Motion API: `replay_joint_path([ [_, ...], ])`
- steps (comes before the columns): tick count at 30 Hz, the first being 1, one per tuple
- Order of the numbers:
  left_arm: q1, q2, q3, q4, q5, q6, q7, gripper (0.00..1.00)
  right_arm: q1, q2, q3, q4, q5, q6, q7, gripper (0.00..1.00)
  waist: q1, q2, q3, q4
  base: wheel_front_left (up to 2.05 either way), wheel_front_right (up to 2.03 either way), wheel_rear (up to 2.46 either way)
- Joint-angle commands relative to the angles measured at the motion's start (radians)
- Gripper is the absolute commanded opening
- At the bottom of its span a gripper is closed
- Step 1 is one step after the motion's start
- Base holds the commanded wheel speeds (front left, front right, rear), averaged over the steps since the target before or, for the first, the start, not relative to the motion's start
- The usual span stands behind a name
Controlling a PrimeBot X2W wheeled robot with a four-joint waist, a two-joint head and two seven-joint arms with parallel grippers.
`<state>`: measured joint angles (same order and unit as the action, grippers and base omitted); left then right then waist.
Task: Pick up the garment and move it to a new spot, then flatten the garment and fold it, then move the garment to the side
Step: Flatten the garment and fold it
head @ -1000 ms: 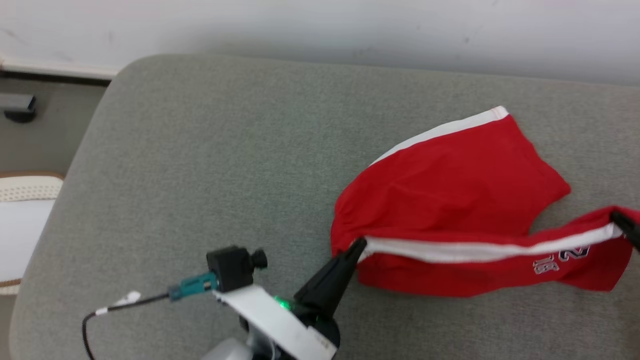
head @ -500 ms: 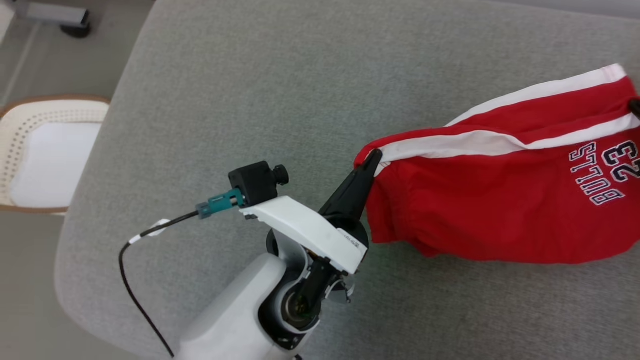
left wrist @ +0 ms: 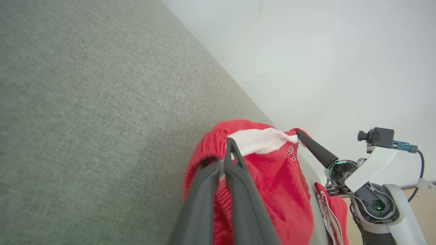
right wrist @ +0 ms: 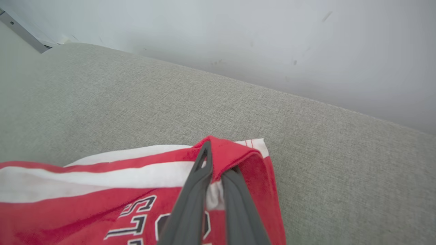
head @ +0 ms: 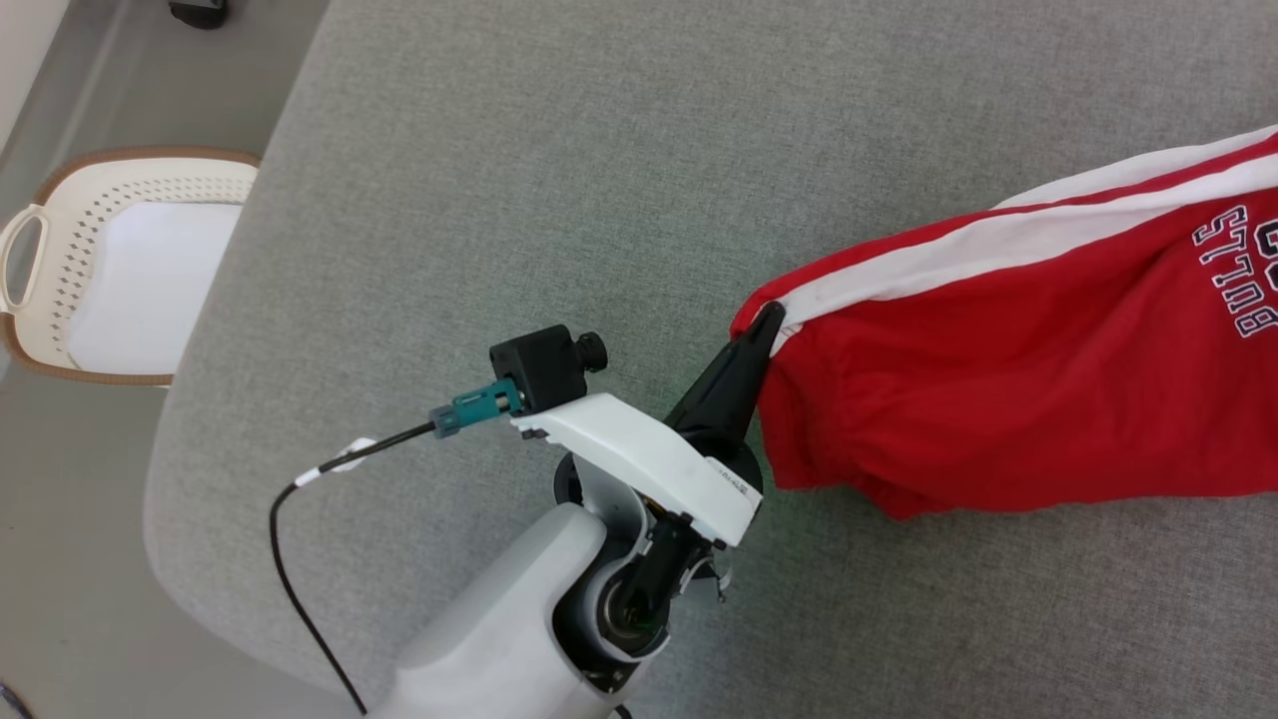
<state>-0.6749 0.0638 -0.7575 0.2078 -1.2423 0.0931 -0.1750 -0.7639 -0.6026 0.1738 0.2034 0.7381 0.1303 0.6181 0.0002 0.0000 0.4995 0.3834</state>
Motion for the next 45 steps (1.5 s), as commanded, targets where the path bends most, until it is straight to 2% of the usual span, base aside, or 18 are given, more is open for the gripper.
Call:
replay_joint_path([
  [1,-0.01,-0.001,-0.004,0.011,0.016,0.008,-0.005,0.29,-0.02,-0.001,0.004,0.013,-0.01,0.0,-0.024,0.71,-0.0002,0.0,0.004,-0.001,0.0,0.0,0.0],
  [2,-0.013,-0.002,-0.005,0.015,0.016,0.009,-0.007,0.46,-0.023,0.001,0.006,0.021,-0.01,0.0,-0.032,1.0,-0.0002,0.0,0.005,-0.002,0.0,0.0,0.0],
  [3,-0.015,-0.002,-0.007,0.018,0.02,0.015,-0.008,0.97,-0.023,0.004,0.009,0.028,-0.013,0.0,-0.041,1.0,-0.0002,0.0,0.005,-0.004,0.0,0.0,0.0],
  [4,-0.017,0.0,-0.012,0.022,0.026,0.02,-0.007,1.0,-0.024,0.006,0.015,0.032,-0.011,0.0,-0.047,1.0,-0.0002,0.0,0.004,-0.008,0.0,0.0,0.0],
  [9,-0.006,0.037,-0.01,0.02,0.078,0.056,-0.035,1.0,-0.005,-0.027,0.049,0.018,-0.013,0.0,-0.069,1.0,-0.0002,0.0,-0.009,-0.03,0.0,0.0,0.0],
  [13,0.01,0.091,-0.029,-0.013,0.174,0.102,-0.064,1.0,0.029,-0.073,0.087,-0.012,-0.001,0.0,-0.045,1.0,-0.0002,0.0,-0.028,-0.049,0.0,0.0,0.0],
  [16,0.029,0.133,-0.047,-0.054,0.263,0.146,-0.075,1.0,0.05,-0.108,0.102,-0.028,0.013,0.0,-0.009,1.0,-0.0002,0.0,-0.039,-0.059,0.0,0.0,0.0],
  [19,0.036,0.176,-0.06,-0.09,0.386,0.205,-0.085,1.0,0.062,-0.115,0.094,-0.028,0.015,0.0,0.009,1.0,-0.0002,0.0,-0.043,-0.06,0.0,0.0,0.0],
  [22,0.059,0.182,-0.033,-0.128,0.506,0.259,-0.089,1.0,0.065,-0.102,0.083,-0.004,0.01,0.0,0.037,1.0,-0.0002,0.0,-0.039,-0.054,0.0,0.0,0.0],
  [24,0.088,0.169,-0.004,-0.155,0.573,0.275,-0.089,1.0,0.063,-0.098,0.077,0.018,-0.002,0.0,0.073,1.0,-0.0002,0.0,-0.032,-0.048,0.0,0.0,0.0],
  [27,0.135,0.146,0.037,-0.19,0.665,0.271,-0.089,1.0,0.069,-0.092,0.065,0.05,-0.012,0.0,0.133,1.0,-0.0002,0.0,-0.024,-0.031,0.0,0.0,0.0],
  [30,0.185,0.12,0.078,-0.207,0.734,0.257,-0.089,1.0,0.077,-0.059,0.04,0.074,0.007,0.0,0.172,1.0,-0.0002,0.0,-0.021,-0.012,0.0,0.0,0.0],
  [33,0.226,0.095,0.114,-0.203,0.779,0.23,-0.089,1.0,0.088,-0.012,0.016,0.09,0.036,0.001,0.214,1.0,-0.0002,0.0,-0.023,0.003,0.0,0.0,0.0],
  [40,0.277,0.053,0.175,-0.188,0.84,0.167,-0.089,1.0,0.117,0.05,0.021,0.086,0.045,0.003,0.298,1.0,-0.0002,0.0,-0.03,0.025,0.0,0.0,0.0],
  [41,0.283,0.049,0.185,-0.185,0.849,0.158,-0.089,1.0,0.121,0.059,0.019,0.085,0.047,0.003,0.31,0.63,-0.0002,0.0,-0.031,0.027,0.0,0.0,0.0],
  [43,0.296,0.038,0.196,-0.178,0.869,0.14,-0.089,1.0,0.123,0.066,0.013,0.074,0.05,0.003,0.319,0.0,-0.0002,0.0,-0.034,0.028,0.0,0.0,0.0],
  [45,0.307,0.03,0.212,-0.169,0.892,0.126,-0.089,1.0,0.126,0.066,-0.001,0.069,0.048,0.003,0.314,0.0,-0.0002,0.0,-0.039,0.025,0.0,0.0,0.0],
])
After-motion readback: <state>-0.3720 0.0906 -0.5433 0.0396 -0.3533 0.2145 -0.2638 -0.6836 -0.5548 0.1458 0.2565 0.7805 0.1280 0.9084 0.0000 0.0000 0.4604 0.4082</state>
